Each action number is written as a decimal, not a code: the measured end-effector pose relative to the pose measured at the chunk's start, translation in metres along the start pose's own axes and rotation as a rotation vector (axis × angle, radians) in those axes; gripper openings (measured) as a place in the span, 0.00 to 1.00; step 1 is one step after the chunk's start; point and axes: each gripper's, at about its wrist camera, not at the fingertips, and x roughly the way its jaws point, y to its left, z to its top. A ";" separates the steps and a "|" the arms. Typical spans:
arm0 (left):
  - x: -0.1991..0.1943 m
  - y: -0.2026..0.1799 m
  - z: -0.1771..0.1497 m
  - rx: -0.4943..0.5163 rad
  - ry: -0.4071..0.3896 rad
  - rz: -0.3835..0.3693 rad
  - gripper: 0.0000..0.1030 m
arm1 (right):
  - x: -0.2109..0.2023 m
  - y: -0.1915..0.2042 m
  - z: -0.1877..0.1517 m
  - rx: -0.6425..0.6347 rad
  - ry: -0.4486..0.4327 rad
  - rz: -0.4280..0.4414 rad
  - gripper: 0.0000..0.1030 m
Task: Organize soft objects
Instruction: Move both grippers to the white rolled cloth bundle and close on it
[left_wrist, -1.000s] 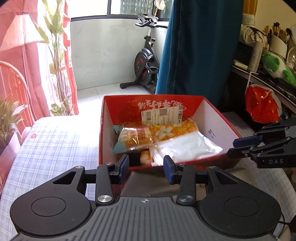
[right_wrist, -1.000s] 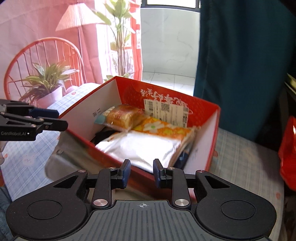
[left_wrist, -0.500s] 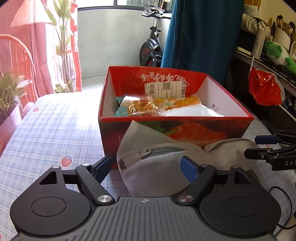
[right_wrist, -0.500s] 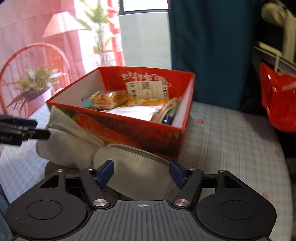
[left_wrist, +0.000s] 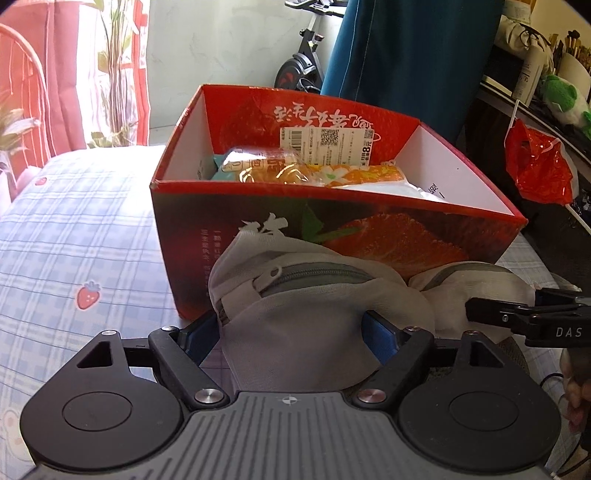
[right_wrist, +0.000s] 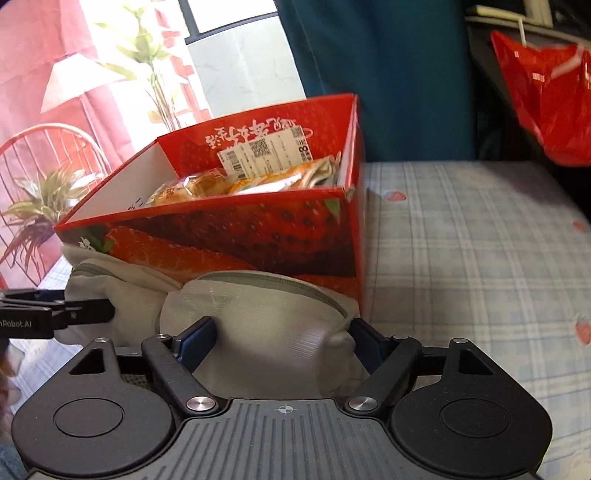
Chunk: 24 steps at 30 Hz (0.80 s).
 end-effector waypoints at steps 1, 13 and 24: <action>0.003 0.001 0.000 -0.005 0.005 -0.006 0.83 | 0.003 -0.002 -0.001 0.013 0.003 0.007 0.74; 0.031 0.002 -0.012 -0.040 0.065 -0.076 0.77 | 0.014 0.000 -0.013 0.044 0.024 0.049 0.59; 0.031 -0.007 -0.013 -0.036 0.057 -0.102 0.39 | 0.011 0.009 -0.011 0.015 0.018 0.055 0.41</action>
